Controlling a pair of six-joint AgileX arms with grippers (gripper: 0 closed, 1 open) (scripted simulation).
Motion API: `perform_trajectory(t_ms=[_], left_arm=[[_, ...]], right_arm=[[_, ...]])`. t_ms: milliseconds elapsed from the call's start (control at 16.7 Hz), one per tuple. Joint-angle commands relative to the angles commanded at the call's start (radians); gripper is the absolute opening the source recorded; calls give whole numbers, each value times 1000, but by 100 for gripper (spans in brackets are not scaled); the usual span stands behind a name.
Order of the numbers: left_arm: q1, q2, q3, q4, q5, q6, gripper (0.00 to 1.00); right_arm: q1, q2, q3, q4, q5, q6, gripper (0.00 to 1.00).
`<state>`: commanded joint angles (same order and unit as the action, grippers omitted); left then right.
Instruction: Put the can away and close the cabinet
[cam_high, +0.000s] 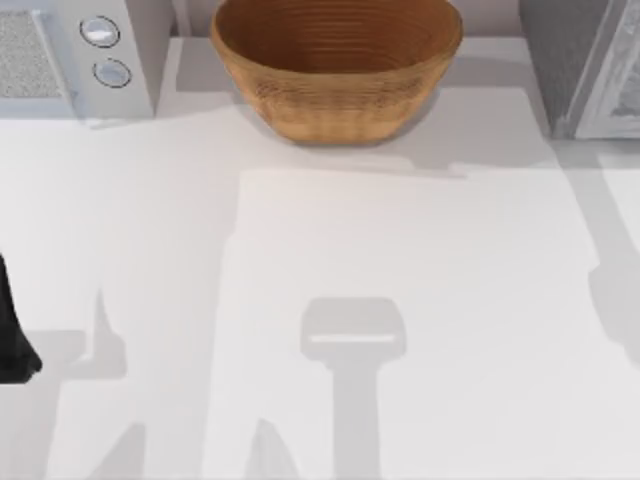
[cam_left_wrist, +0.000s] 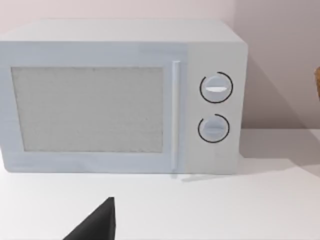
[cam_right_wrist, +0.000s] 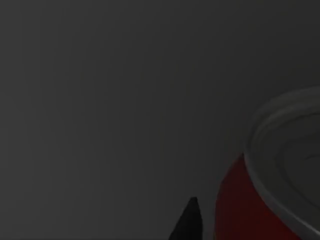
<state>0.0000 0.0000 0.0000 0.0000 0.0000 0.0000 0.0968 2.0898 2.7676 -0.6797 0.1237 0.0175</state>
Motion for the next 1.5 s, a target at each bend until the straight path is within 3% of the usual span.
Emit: perform_trajectory(t_ms=[480,1140,1500], left_arm=[[0,0,0,0,0,0,100],[0,0,0,0,0,0,100],[0,0,0,0,0,0,100]], right_arm=[[0,0,0,0,0,0,98],[2,-9,-10,5,-2,-1,100],[-10,-266,-286,123,-44,-28,100]])
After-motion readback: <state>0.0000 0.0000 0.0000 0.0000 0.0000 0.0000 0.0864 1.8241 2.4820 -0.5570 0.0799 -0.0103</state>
